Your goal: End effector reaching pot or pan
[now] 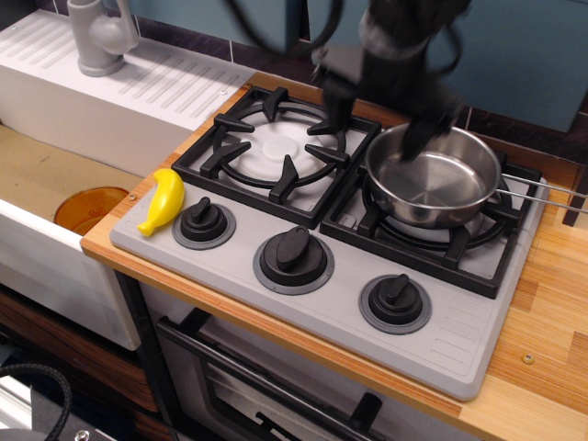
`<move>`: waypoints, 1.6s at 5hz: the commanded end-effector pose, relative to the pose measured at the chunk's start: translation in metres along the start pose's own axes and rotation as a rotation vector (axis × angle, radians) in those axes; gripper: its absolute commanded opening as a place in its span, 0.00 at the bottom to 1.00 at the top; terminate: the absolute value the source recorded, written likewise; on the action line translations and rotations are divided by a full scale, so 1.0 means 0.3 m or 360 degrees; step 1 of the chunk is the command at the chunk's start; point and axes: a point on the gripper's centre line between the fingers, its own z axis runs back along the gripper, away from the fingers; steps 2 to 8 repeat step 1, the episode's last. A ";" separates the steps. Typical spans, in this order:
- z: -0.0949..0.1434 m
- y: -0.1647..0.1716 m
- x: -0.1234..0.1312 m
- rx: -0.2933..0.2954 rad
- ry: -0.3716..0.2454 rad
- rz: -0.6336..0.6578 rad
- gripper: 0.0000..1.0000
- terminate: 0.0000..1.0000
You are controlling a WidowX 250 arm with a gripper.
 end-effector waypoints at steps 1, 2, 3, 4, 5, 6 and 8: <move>-0.098 -0.008 -0.033 -0.0069 -0.0221 0.0025 1.00 1.00; -0.098 -0.008 -0.033 -0.0069 -0.0221 0.0025 1.00 1.00; -0.098 -0.008 -0.033 -0.0069 -0.0221 0.0025 1.00 1.00; -0.098 -0.008 -0.033 -0.0069 -0.0221 0.0025 1.00 1.00; -0.098 -0.008 -0.033 -0.0069 -0.0221 0.0025 1.00 1.00; -0.098 -0.008 -0.033 -0.0069 -0.0221 0.0025 1.00 1.00; -0.098 -0.008 -0.033 -0.0069 -0.0221 0.0025 1.00 1.00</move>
